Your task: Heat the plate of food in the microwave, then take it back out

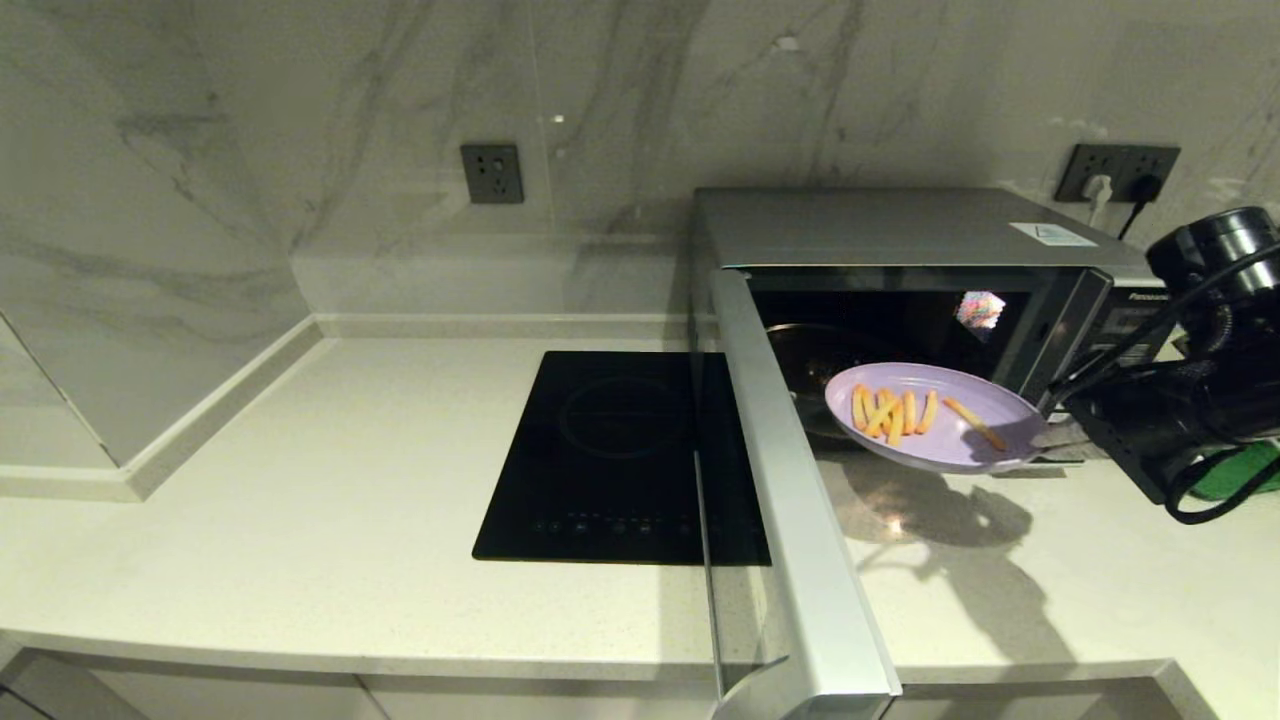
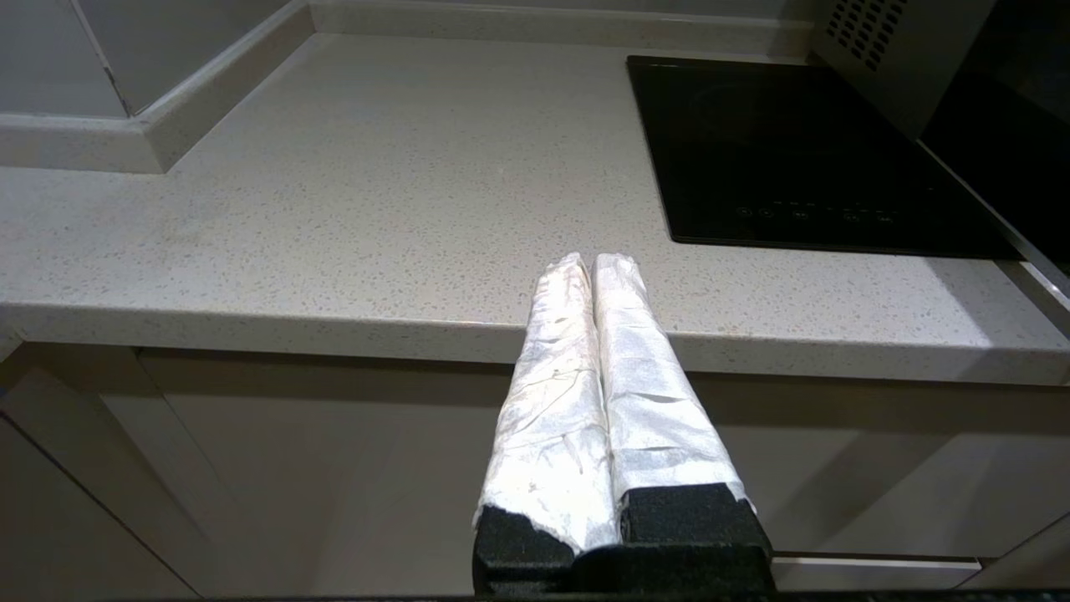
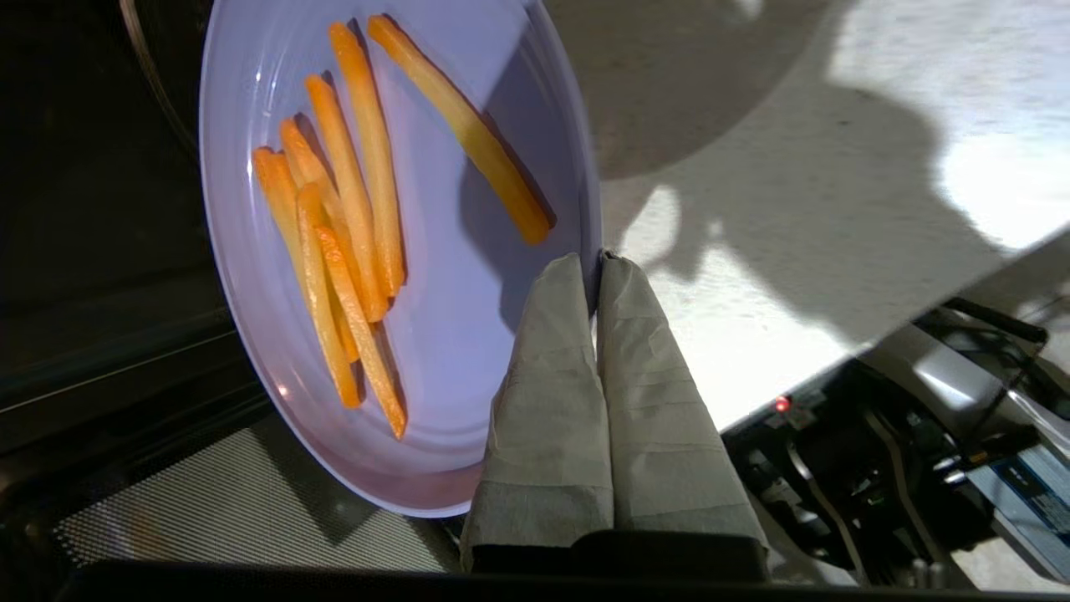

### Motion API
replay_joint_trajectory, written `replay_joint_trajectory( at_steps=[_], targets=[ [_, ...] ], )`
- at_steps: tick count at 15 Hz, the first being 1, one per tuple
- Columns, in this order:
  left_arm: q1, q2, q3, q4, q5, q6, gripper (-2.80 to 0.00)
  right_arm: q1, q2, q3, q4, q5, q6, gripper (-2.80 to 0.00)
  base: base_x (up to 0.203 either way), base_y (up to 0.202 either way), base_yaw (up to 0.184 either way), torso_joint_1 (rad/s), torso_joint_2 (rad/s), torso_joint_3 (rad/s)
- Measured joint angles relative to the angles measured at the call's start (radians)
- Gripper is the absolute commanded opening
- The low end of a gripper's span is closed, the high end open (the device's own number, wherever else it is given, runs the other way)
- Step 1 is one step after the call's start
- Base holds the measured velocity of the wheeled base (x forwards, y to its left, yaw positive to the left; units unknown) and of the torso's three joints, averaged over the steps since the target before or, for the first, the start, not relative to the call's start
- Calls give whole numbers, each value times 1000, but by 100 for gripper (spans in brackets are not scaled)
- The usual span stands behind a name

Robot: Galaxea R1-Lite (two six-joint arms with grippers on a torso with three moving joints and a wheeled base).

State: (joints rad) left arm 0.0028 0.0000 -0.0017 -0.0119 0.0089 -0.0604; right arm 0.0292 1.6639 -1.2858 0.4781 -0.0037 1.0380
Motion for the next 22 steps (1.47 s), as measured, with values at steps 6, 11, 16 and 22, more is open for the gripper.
replay_joint_trajectory(
  at_steps=[6, 11, 16, 22],
  targets=[
    [0, 0, 0, 0, 0, 0, -280, -179, -115, 172, -69, 68, -100, -280, 0, 0, 0, 0, 0, 0],
    [0, 0, 0, 0, 0, 0, -280, -368, -185, 254, -76, 154, -193, -280, 0, 0, 0, 0, 0, 0],
    [0, 0, 0, 0, 0, 0, -280, -605, -196, 294, -78, 264, -315, -280, 0, 0, 0, 0, 0, 0],
    [0, 0, 0, 0, 0, -1, -280, -878, -147, 304, -144, 328, -443, -280, 0, 0, 0, 0, 0, 0]
  ],
)
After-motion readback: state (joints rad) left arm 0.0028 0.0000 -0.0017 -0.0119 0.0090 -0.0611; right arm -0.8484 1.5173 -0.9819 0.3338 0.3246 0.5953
